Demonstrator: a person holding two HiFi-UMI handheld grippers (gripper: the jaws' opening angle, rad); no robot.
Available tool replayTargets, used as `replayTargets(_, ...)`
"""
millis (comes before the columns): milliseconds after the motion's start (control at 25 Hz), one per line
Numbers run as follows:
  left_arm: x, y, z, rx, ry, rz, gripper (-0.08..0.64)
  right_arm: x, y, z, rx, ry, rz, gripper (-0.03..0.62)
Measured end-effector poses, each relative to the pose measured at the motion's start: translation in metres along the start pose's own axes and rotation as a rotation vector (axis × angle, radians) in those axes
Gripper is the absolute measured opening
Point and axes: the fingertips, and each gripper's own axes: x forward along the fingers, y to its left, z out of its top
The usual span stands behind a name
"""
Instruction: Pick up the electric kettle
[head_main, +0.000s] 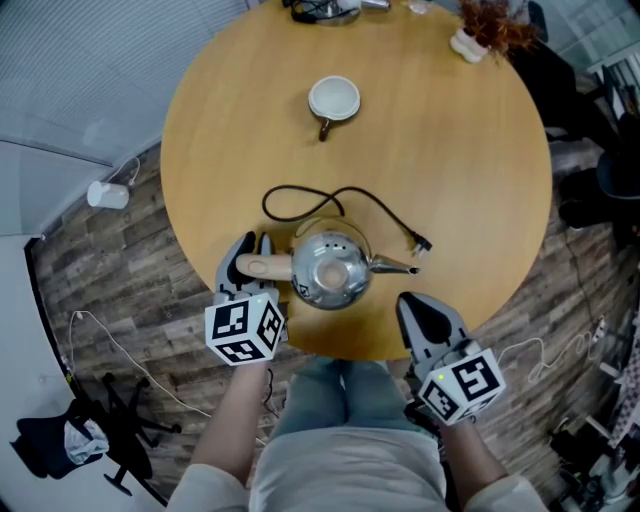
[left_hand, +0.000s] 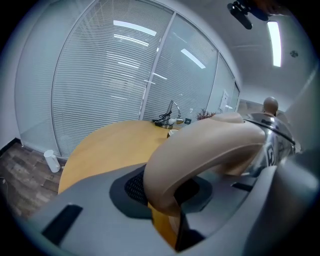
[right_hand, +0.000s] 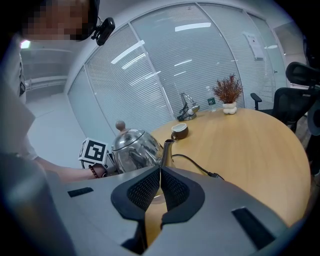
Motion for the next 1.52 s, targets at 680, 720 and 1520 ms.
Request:
replayTargets(680, -0.007, 0.002, 0.005, -0.043, -0.064, 0.041, 0.074, -0.004, 0.001, -0.004, 0.002, 0.002, -0.001, 0.032)
replayTargets(720, -0.008, 0.001, 0.005, -0.046, -0.063, 0.046, 0.074, -0.004, 0.001, -0.003, 0.001, 0.000, 0.000, 0.032)
replayTargets(1520, -0.028, -0.013, 0.032, -0.100, -0.080, 0.047, 0.074, -0.012, 0.007, 0.013, -0.019, -0.032, 0.013, 0.032)
